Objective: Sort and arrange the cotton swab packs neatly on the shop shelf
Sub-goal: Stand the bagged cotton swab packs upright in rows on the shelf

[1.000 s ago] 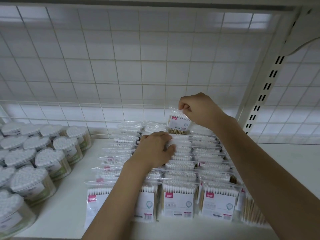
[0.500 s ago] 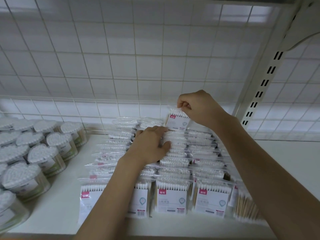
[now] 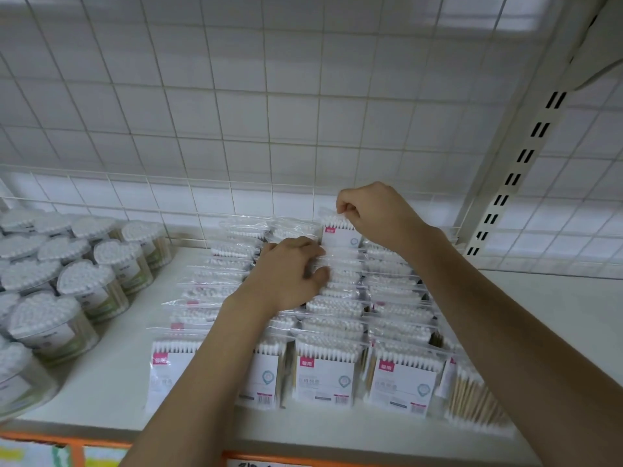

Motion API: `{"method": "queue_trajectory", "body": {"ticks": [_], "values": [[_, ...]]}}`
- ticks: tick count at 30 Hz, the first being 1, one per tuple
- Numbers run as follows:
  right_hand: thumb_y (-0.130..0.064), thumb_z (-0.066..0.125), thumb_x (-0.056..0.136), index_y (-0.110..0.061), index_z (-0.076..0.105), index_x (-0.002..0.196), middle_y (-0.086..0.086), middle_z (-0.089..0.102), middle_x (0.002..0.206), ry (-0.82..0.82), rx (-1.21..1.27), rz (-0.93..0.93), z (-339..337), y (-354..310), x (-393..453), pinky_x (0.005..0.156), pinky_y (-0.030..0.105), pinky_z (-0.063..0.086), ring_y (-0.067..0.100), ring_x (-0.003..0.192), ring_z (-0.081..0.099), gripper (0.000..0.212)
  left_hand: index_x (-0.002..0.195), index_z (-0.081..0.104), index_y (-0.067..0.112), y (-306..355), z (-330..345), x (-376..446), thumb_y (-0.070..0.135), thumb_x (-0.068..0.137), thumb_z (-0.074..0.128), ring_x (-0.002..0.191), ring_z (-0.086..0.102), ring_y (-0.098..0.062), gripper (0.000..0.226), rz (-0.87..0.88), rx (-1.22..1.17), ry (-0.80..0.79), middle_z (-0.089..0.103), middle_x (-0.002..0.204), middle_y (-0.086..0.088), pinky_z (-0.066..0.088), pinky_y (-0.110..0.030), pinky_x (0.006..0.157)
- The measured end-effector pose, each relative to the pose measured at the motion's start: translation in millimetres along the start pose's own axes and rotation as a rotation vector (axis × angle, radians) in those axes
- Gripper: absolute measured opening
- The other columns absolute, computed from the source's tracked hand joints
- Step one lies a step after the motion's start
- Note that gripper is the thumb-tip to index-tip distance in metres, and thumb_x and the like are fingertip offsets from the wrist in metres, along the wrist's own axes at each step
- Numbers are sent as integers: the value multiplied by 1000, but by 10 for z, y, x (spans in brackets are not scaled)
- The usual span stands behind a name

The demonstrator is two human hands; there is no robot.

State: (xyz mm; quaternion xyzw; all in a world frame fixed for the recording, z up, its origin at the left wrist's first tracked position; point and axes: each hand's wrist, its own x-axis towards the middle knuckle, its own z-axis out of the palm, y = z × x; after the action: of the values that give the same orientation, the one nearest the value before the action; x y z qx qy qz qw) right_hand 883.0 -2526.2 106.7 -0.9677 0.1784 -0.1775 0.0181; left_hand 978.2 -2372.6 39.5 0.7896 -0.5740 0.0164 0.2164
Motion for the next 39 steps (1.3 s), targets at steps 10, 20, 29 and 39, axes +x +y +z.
{"method": "queue_trajectory", "body": {"ticks": [10, 20, 29, 39], "values": [[-6, 41, 93, -18, 67, 99, 2, 66, 99, -184, 130, 3, 279, 73, -45, 69, 25, 46, 10, 67, 54, 29, 144, 26, 21, 31, -18, 137, 44, 94, 35, 114, 50, -21, 55, -68, -78, -22, 57, 122, 1, 30, -46, 103], [0, 41, 92, -11, 57, 118, 12, 52, 119, -196, 109, 122, 182, 50, 98, 84, 33, 49, 25, 97, 60, 33, 100, 63, 20, 11, 77, 227, 46, 93, 35, 116, 36, -22, 39, -34, 123, -15, 36, 126, -1, 24, -42, 95], [-2, 54, 84, 4, 62, 107, 18, 61, 111, -177, 3, 265, 292, -11, 153, 88, 41, 51, 32, 104, 59, 25, 121, 55, 22, -25, 122, 241, 45, 95, 34, 118, 35, -20, 42, -3, 151, -2, 47, 136, 11, 24, -40, 95], [-3, 46, 87, -8, 66, 93, 10, 61, 101, -196, -88, 274, 330, -34, 153, 69, 29, 47, 27, 87, 60, 21, 127, 52, 24, -50, 143, 230, 47, 94, 34, 120, 34, -18, 44, -12, 117, 14, 46, 137, 11, 19, -38, 96]]}}
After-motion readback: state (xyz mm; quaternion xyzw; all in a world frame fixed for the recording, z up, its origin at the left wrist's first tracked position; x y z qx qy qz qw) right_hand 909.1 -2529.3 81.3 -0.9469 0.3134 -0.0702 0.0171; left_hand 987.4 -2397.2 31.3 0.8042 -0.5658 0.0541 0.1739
